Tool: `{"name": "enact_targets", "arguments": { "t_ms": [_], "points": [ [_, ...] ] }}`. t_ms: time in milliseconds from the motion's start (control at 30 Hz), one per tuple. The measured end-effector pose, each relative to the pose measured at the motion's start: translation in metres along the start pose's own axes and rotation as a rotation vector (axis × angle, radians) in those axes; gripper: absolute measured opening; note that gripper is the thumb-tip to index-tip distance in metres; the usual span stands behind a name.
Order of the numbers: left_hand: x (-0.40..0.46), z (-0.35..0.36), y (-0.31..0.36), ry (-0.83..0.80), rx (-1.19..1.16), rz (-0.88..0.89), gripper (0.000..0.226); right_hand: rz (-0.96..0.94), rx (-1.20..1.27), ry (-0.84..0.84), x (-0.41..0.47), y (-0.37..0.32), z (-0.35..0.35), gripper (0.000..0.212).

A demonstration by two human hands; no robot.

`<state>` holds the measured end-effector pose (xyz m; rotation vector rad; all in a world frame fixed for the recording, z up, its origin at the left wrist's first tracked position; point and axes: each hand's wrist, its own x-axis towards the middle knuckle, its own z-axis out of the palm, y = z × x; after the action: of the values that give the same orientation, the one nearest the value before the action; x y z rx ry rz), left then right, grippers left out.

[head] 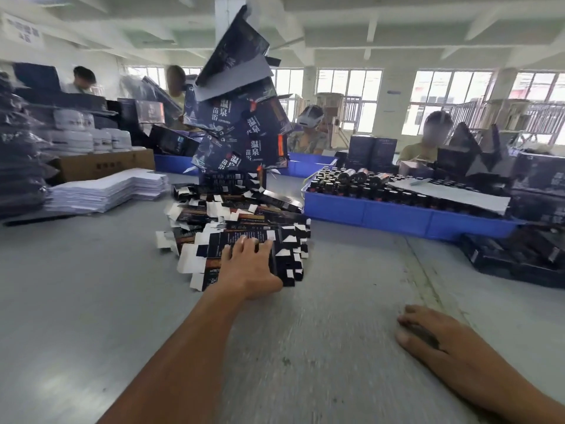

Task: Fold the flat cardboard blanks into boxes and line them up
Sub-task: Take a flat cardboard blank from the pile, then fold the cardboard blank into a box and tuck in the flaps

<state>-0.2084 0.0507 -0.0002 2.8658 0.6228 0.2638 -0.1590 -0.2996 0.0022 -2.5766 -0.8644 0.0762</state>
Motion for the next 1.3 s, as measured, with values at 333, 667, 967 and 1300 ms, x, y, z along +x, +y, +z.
{"name": "enact_targets", "arguments": {
  "t_ms": [333, 667, 967, 1300],
  "points": [
    [-0.036, 0.022, 0.072, -0.189, 0.186, 0.282, 0.083, -0.016, -0.019, 0.05, 0.003, 0.005, 0.004, 0.04],
    [-0.053, 0.021, 0.098, -0.22, 0.105, 0.376, 0.103, -0.029, -0.066, 0.051, 0.004, 0.008, 0.006, 0.041],
    [-0.05, 0.021, 0.096, -0.153, -0.015, 0.396, 0.122, 0.011, 0.082, 0.122, 0.004, 0.006, 0.004, 0.028],
    [-0.062, 0.02, 0.122, 0.237, -0.051, 0.653, 0.108, 0.113, 0.754, 0.241, -0.002, -0.003, -0.009, 0.019]
  ]
}}
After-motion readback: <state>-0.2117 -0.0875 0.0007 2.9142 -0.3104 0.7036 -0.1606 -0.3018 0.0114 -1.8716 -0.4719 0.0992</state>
